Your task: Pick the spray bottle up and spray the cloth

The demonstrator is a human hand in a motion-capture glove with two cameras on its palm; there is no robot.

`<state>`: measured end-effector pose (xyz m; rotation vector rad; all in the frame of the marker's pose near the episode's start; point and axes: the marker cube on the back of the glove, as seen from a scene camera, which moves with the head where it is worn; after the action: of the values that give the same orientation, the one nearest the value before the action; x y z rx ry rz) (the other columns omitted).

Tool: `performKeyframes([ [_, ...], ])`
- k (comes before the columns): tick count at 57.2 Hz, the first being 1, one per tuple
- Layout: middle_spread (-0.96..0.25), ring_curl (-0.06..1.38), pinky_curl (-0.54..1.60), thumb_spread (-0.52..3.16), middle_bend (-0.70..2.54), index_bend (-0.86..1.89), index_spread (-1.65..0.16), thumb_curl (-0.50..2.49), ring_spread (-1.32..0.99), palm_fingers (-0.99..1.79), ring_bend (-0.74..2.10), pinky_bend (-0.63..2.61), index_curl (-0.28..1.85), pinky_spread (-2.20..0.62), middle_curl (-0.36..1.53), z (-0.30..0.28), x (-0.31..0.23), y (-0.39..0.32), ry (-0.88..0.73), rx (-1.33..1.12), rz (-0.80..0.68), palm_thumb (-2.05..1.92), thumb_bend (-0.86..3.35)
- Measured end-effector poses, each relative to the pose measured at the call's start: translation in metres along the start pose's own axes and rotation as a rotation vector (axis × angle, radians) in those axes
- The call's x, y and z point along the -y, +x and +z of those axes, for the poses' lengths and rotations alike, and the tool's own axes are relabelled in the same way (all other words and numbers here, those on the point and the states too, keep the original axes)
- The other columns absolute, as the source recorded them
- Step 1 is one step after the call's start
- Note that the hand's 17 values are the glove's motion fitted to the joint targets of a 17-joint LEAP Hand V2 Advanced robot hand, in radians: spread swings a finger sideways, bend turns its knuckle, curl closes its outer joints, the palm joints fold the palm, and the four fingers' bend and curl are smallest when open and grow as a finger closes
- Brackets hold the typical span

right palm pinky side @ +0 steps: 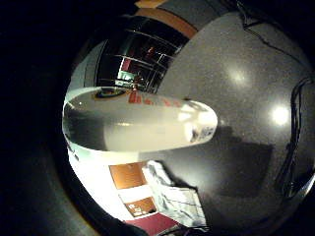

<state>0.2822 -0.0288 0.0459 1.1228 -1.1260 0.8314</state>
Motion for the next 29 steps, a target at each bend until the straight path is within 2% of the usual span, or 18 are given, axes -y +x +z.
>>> performKeyframes([
  [29, 0.01, 0.30, 0.36, 0.88, 0.24, 0.11, -0.31, 0.34, -0.05, 0.06, 0.43, 0.48, 0.19, 0.13, 0.35, 0.016, 0.019, -0.002, -0.041, 0.040, 0.044, 0.55, -0.03],
])
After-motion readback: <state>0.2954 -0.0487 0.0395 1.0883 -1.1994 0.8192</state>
